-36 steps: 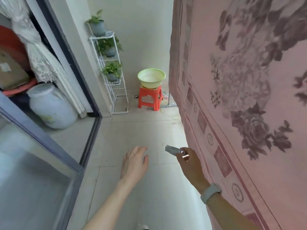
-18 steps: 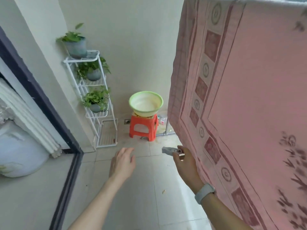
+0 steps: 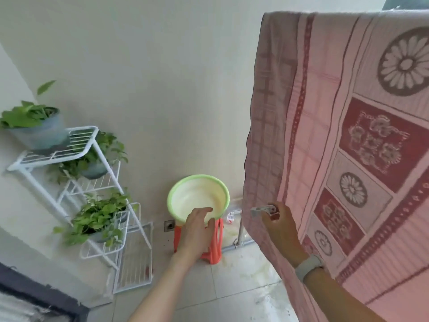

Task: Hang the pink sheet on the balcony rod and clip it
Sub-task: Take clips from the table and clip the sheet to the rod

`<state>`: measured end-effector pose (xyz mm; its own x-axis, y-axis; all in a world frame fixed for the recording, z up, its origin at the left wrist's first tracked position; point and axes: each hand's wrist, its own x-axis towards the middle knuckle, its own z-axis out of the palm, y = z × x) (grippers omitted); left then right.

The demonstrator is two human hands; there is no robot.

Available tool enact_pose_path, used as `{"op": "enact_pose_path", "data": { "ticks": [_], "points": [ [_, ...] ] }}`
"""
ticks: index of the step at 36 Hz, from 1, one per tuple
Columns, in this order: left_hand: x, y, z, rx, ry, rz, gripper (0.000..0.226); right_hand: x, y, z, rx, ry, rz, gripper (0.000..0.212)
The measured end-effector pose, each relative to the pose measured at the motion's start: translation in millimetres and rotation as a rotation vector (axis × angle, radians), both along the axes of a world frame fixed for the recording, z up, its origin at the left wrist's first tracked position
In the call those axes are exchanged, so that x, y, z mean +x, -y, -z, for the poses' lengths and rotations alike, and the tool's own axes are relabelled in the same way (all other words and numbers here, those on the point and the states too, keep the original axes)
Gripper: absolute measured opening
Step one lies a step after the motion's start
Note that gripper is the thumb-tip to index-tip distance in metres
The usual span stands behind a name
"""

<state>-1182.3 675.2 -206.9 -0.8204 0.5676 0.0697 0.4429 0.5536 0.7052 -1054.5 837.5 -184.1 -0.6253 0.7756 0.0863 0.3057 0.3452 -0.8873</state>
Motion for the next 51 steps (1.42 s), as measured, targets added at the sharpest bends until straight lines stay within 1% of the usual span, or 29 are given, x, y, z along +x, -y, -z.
{"op": "enact_pose_path", "data": {
  "ticks": [5,7,9,12,16,19,22,24,26,27,29,31,32,33,34,36,37,39,41,44,46,47,49,51],
  "points": [
    [-84,-58,-9,0.085,0.049,0.053,0.029,-82,-46,-4,0.044,0.013,0.047,0.024],
    [-117,-86,-9,0.112,0.071,0.1,0.027,-108,-61,-9,0.062,0.001,0.111,0.022],
    [-149,-119,-10,0.148,0.097,0.165,0.025,-132,-76,-13,0.067,-0.054,0.199,0.019],
    [-193,-171,-14,0.254,0.119,0.276,0.023,-166,-97,-19,0.114,-0.166,0.35,0.025],
    [-230,-231,-25,0.342,0.135,0.445,0.029,-199,-115,-29,0.086,-0.222,0.452,0.018],
    [-251,-269,-30,0.382,0.126,0.556,0.038,-219,-125,-35,0.118,-0.146,0.524,0.022],
    [-261,-298,-34,0.379,0.234,0.642,0.04,-236,-130,-45,0.145,-0.09,0.62,0.017],
    [-259,-310,-33,0.365,0.25,0.695,0.029,-244,-132,-54,0.161,-0.101,0.665,0.013],
    [-256,-317,-30,0.379,0.203,0.736,0.012,-251,-136,-62,0.191,-0.071,0.68,0.004],
    [-254,-318,-27,0.394,0.18,0.748,0.007,-255,-139,-64,0.175,-0.042,0.667,0.004],
    [-252,-316,-26,0.436,0.158,0.775,0.001,-265,-144,-69,0.106,0.048,0.639,0.016],
    [-251,-311,-25,0.49,0.108,0.839,0.004,-276,-151,-70,0.17,0.238,0.657,0.031],
    [-252,-310,-24,0.496,0.092,0.886,0.014,-281,-154,-69,0.237,0.328,0.681,0.035],
    [-255,-308,-23,0.505,0.09,0.934,0.023,-284,-157,-68,0.306,0.38,0.71,0.035],
    [-259,-309,-21,0.52,0.104,0.965,0.026,-287,-160,-67,0.363,0.393,0.739,0.031],
    [-272,-312,-16,0.55,0.202,0.967,0.015,-286,-166,-61,0.43,0.341,0.768,0.021],
    [-278,-313,-15,0.552,0.27,0.938,0.011,-284,-167,-59,0.444,0.299,0.765,0.019],
    [-290,-317,-17,0.536,0.424,0.863,0.018,-280,-167,-53,0.437,0.197,0.725,0.025],
    [-297,-322,-25,0.503,0.548,0.845,0.023,-275,-165,-49,0.379,0.1,0.681,0.029],
    [-298,-337,-43,0.45,0.725,0.905,0.025,-271,-168,-43,0.326,0.033,0.644,0.027],
    [-294,-350,-56,0.391,0.87,0.968,0.032,-269,-173,-42,0.341,0.015,0.638,0.029],
    [-291,-357,-60,0.363,0.899,1.018,0.037,-268,-174,-42,0.36,0.011,0.635,0.031],
    [-281,-370,-67,0.319,0.904,1.135,0.035,-265,-178,-40,0.387,0.004,0.629,0.034],
    [-274,-379,-68,0.312,0.93,1.165,0.032,-262,-181,-36,0.419,0.005,0.624,0.032]
  ]
}}
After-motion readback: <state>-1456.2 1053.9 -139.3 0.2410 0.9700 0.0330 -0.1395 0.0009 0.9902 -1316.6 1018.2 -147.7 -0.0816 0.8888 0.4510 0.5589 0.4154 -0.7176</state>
